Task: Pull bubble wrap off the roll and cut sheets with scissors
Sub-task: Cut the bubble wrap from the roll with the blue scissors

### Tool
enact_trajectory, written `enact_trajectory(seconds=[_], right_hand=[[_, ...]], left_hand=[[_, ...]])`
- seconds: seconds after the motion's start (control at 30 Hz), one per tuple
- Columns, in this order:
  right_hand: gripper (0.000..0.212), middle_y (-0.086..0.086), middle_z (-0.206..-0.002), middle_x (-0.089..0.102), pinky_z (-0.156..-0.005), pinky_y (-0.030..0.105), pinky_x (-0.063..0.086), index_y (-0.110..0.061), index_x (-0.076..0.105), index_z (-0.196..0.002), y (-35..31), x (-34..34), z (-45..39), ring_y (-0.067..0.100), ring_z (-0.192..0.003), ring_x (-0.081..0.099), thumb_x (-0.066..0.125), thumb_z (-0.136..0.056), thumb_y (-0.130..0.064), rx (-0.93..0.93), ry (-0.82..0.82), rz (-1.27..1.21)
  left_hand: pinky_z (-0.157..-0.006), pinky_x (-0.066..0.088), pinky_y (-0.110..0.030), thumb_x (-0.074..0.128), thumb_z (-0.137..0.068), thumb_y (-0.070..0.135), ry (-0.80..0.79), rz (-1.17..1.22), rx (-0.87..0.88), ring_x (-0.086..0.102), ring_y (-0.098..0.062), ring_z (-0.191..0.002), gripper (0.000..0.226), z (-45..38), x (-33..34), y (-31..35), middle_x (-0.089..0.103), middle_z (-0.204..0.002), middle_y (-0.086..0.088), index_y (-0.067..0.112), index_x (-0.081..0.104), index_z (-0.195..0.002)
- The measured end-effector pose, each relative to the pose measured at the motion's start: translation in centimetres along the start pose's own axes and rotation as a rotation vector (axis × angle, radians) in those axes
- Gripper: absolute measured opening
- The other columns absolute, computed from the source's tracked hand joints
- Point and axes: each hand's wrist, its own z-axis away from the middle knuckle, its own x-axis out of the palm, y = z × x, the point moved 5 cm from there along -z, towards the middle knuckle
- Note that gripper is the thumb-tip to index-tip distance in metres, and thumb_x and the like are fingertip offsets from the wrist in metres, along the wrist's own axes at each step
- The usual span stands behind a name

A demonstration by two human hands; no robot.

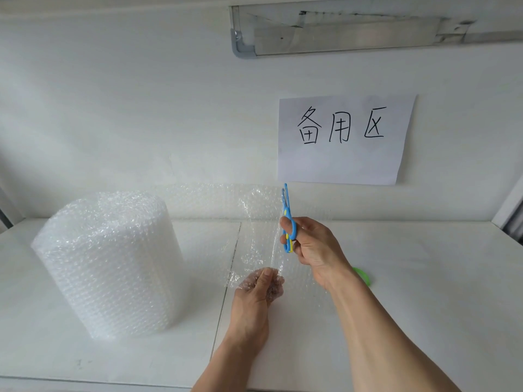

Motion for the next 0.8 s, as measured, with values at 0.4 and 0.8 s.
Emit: enact_trajectory(seconds=[0.4, 0.8], right_hand=[[0.017, -0.002, -0.067, 0.068, -0.052, 0.023, 0.03, -0.026, 0.073, -0.079, -0.8, -0.2, -0.3, 0.016, -0.068, 0.046, 0.077, -0.077, -0.043, -0.009, 0.008, 0.015], [0.02, -0.001, -0.069, 0.067, -0.051, 0.021, 0.029, -0.024, 0.074, -0.084, -1.6, -0.2, -0.5, 0.014, -0.063, 0.042, 0.077, -0.078, -0.043, -0.006, -0.005, 0.024]], left_hand=[[-0.076, 0.05, -0.034, 0.058, -0.095, 0.008, 0.001, 0.011, -0.001, 0.061, -0.018, -0.069, 0.015, 0.2, 0.1, 0.1, 0.068, -0.071, -0.008, 0.003, 0.068, -0.086], [-0.078, 0.051, -0.035, 0.059, -0.094, 0.009, 0.003, 0.001, -0.007, 0.062, -0.02, -0.072, 0.014, 0.1, 0.0, 0.0, 0.068, -0.072, -0.008, 0.004, 0.068, -0.085]])
